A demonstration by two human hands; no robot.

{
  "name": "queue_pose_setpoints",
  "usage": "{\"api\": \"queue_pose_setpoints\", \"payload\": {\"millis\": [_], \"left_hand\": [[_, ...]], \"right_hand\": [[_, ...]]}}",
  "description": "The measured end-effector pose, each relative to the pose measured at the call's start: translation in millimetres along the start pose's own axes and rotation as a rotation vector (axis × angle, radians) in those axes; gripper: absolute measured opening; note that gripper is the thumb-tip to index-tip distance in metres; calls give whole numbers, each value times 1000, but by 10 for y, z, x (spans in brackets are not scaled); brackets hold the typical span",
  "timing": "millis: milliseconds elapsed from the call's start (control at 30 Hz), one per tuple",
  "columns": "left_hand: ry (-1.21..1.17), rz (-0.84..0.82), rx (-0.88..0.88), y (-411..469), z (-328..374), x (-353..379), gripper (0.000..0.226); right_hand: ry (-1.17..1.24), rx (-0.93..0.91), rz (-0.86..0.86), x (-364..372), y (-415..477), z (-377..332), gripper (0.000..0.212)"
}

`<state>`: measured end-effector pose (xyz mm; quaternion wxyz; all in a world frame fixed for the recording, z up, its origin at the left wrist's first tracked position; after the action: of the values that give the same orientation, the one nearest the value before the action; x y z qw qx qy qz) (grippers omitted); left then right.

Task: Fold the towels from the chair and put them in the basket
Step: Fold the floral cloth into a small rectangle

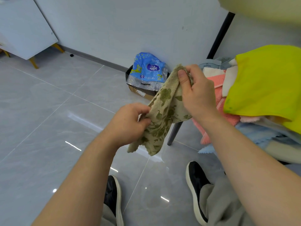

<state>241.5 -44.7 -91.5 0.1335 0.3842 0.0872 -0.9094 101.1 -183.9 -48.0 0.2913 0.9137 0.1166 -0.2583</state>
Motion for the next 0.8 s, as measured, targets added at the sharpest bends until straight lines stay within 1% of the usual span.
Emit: {"api": "queue_pose_setpoints", "payload": {"millis": [133,300,433,500,633,800], "left_hand": [[3,11,56,3,66,3,15],[36,-35,77,-10,87,34,14],[84,-129,-53,-41,-71,82,24],[81,-137,-96,-52,-145,60,25],[14,-61,-139,-67,-252,-146,11],[-124,73,-185,-129,-389,-441,13]], "right_hand": [[8,49,48,-122,77,98,27],[14,63,75,-197,115,170,28],[15,105,130,-276,151,267,28],[21,135,153,-316,171,323,28],[28,171,182,-376,194,415,30],[17,212,205,-414,200,497,28]]}}
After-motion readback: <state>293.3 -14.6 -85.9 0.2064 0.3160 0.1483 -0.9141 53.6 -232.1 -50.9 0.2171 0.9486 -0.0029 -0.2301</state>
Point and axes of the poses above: each hand's wrist, its own y-axis towards the middle knuckle, its own x-axis out of the palm, z = x × y, the point moved 9 cm from there along y, towards the middle knuckle, and after that the axes turned 1 degree about -x, right-handed, at the moved point
